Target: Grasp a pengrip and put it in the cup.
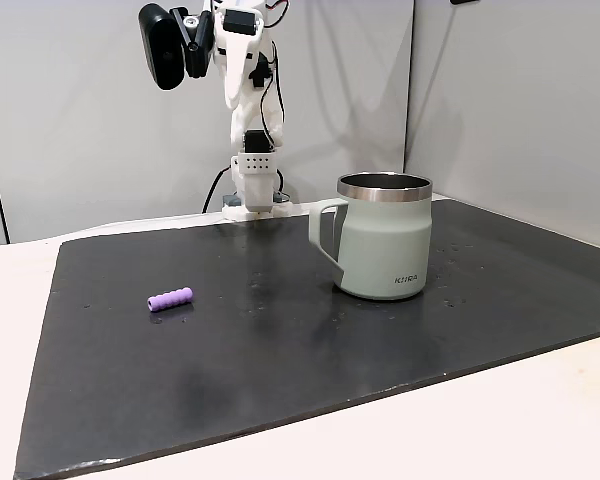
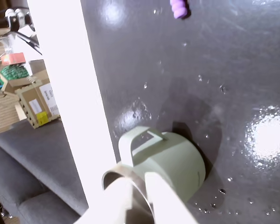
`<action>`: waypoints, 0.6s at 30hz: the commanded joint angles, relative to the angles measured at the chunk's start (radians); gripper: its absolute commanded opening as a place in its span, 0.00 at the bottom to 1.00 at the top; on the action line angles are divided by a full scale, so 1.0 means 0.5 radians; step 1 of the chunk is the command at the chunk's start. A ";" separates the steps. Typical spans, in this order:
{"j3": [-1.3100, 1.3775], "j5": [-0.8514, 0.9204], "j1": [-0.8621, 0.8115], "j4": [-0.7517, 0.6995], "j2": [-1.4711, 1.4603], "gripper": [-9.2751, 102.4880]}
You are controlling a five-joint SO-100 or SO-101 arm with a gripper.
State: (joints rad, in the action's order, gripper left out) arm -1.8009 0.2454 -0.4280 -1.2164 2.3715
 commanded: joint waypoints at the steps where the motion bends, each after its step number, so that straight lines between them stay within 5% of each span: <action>1: 0.307 0.021 -0.040 -0.058 -0.209 0.08; 18: 1.601 0.255 -0.129 -0.703 -1.540 0.09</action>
State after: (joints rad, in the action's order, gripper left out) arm -1.1536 0.3451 -0.4863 -1.5186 1.6736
